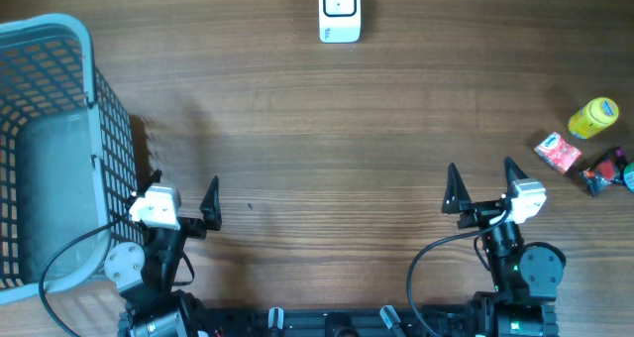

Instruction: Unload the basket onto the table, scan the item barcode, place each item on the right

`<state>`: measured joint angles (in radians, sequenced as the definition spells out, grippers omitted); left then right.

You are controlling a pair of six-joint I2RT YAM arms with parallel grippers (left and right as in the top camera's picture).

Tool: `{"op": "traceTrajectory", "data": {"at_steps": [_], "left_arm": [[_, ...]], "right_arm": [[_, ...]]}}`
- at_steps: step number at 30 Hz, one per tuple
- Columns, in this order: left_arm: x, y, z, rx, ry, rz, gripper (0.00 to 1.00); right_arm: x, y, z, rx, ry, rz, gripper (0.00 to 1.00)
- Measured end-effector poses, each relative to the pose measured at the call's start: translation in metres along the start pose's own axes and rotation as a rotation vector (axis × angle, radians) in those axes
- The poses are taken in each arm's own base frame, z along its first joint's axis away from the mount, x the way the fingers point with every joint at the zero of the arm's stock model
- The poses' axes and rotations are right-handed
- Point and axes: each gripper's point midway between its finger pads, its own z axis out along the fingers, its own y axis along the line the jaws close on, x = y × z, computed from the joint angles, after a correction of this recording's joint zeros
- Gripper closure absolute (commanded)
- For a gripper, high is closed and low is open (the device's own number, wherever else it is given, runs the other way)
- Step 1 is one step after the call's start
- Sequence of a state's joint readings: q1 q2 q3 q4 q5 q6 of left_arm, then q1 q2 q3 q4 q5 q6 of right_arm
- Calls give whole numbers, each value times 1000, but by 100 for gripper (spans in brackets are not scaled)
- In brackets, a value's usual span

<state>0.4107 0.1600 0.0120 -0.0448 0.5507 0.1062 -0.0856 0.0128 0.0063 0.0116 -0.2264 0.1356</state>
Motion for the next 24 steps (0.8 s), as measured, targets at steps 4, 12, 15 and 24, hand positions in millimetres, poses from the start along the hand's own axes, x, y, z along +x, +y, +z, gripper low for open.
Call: {"op": "traceTrajectory", "data": {"at_steps": [4,12,15,24], "left_arm": [[0,0,0,0,0,0,0],[2,-35,4,136,10,26,0],[2,-46,4,183,13,33,0],[-19,-60,-2,208,-88,90,0]], "right_arm": [[0,-1,0,3,0,10,0],[0,-1,0,7,-1,10,0],[0,-1,0,8,-1,10,0],[0,-1,0,8,-1,11,0]]}}
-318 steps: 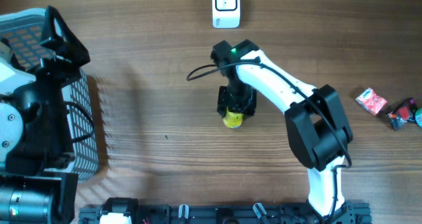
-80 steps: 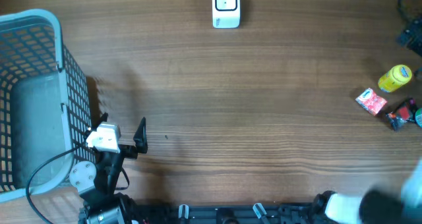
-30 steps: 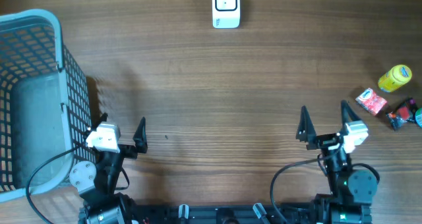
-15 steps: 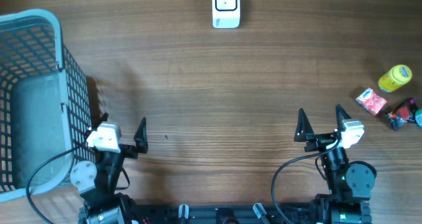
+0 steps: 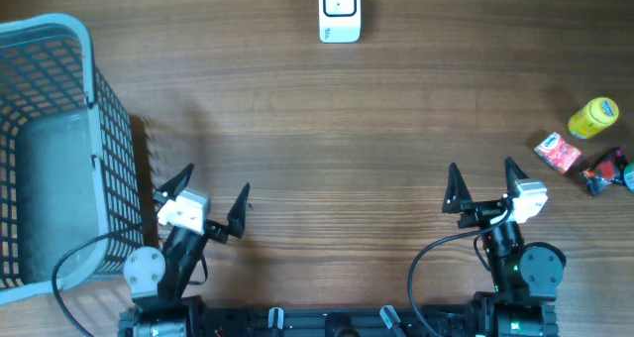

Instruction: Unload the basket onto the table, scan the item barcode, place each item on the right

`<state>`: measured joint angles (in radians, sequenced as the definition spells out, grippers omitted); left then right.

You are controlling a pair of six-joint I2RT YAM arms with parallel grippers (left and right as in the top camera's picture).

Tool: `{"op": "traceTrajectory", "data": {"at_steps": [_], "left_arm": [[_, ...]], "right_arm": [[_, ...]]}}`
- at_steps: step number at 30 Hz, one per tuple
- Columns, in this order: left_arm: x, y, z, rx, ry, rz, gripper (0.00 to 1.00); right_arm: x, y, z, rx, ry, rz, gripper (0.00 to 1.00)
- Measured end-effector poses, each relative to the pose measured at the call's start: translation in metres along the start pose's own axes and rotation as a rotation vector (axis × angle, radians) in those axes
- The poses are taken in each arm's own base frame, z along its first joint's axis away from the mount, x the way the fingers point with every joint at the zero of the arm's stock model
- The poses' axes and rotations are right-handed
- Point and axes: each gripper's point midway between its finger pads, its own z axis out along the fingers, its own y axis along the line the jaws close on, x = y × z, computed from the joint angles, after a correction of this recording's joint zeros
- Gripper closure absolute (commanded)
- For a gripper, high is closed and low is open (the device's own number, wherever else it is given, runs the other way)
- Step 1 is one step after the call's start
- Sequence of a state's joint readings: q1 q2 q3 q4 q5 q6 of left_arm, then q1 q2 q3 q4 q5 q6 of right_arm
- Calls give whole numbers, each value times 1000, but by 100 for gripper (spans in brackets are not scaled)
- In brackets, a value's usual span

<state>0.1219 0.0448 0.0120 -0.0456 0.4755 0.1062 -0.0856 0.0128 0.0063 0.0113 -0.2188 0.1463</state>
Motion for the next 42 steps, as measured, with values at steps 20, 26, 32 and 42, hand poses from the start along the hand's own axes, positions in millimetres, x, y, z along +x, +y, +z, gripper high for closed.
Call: {"op": "traceTrajectory", "data": {"at_steps": [20,26,32,42], "left_arm": [[0,40,-6,-274,-46,-340,0],[0,40,-6,-274,-46,-340,0],[0,40,-6,-274,-46,-340,0],[0,40,-6,-274,-46,-340,0]], "right_arm": [[0,-1,0,3,0,0,0],[0,-1,0,3,0,0,0],[0,-1,0,3,0,0,0],[0,-1,0,3,0,0,0]]}}
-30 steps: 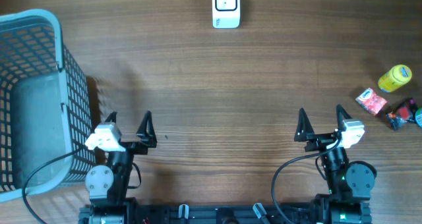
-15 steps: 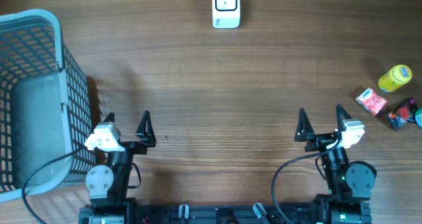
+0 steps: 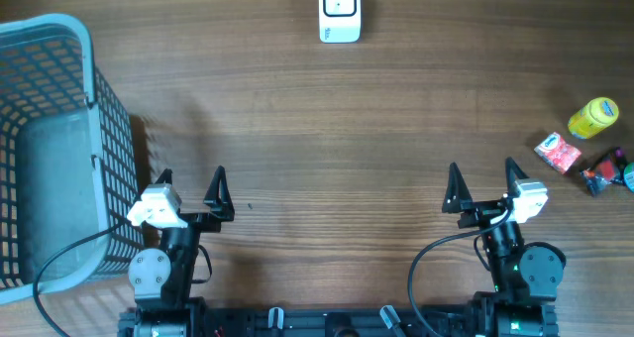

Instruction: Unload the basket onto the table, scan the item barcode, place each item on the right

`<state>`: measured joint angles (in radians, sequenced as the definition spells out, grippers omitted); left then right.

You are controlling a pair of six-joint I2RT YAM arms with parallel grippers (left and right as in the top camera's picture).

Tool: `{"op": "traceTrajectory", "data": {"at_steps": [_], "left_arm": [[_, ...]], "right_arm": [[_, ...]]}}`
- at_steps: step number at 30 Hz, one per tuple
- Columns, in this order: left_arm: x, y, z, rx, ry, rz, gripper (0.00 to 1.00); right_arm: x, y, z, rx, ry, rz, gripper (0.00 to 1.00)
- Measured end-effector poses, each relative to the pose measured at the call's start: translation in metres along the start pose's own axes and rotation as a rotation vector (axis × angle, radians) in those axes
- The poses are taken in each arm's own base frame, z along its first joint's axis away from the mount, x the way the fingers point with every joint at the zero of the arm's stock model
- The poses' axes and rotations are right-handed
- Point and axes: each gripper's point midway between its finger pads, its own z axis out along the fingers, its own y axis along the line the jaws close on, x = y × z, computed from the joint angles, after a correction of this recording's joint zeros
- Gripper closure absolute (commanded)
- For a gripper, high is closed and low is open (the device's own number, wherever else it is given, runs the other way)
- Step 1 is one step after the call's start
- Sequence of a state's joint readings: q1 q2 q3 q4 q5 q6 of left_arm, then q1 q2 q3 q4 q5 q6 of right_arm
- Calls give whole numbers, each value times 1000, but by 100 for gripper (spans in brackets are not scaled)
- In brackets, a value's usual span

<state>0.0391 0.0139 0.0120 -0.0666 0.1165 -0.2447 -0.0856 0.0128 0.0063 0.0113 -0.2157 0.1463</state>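
Observation:
The white barcode scanner (image 3: 340, 10) stands at the table's far edge, in the middle. The items lie at the far right: a yellow round container (image 3: 593, 117), a red packet (image 3: 558, 152) and a dark pink-trimmed packet (image 3: 602, 170). My left gripper (image 3: 190, 178) is open near the front left, beside the basket, with nothing between its fingers. My right gripper (image 3: 481, 170) is open at the front right, also holding nothing, and sits left of the items and apart from them.
A light blue mesh basket (image 3: 45, 25) fills the left side of the table, its right wall close to my left gripper. Bare wood lies between the two grippers and the scanner.
My left gripper has shifted left, back toward the basket, and now points straight ahead instead of tilted. It stays open. The right arm and the items have not moved.
My left gripper was open right beside the basket. Then it stood further right and tilted, still open. Now it is back near the basket, squared up. The right gripper has stayed open in one place throughout.

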Motion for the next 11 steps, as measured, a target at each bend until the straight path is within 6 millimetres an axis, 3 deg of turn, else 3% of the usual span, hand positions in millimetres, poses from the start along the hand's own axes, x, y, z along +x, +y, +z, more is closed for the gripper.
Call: {"op": "traceTrajectory", "data": {"at_steps": [11], "left_arm": [[0,0,0,0,0,0,0]], "right_arm": [[0,0,0,0,0,0,0]]}}
